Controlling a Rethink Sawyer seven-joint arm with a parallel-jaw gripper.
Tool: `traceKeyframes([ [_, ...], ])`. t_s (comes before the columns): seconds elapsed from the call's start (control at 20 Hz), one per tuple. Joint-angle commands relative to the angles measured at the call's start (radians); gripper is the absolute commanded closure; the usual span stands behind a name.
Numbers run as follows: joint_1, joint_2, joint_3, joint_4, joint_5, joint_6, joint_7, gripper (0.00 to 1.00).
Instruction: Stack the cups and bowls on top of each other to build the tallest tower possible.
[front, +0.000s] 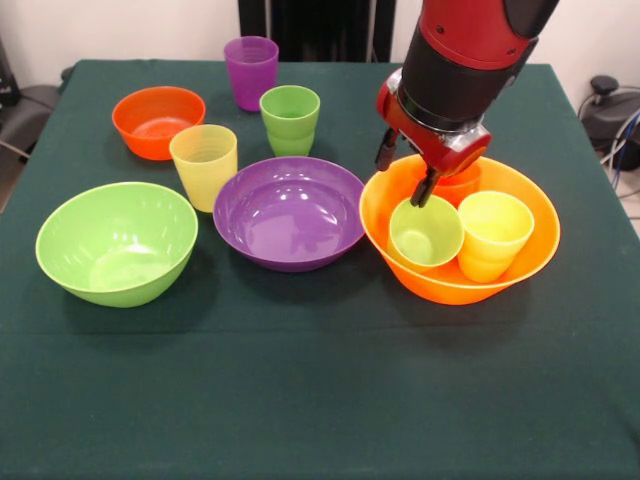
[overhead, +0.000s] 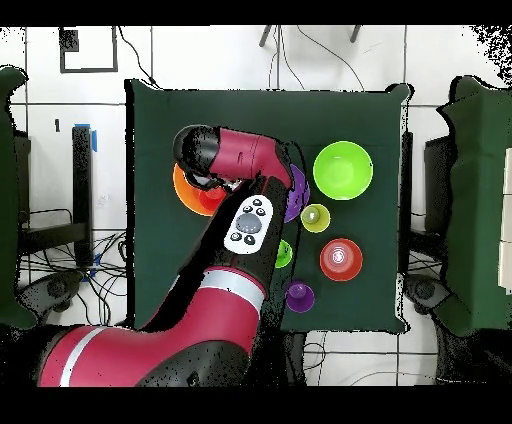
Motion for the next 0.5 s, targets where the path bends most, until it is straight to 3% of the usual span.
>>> traceKeyframes([
  [0.05, -0.015, 0.045, 0.088, -0.004, -0.061, 0.011, 0.004, 0.00],
  [0.5, 0.003, 0.074, 0.045, -0.059, -0.101, 0.109, -0.005, 0.00],
])
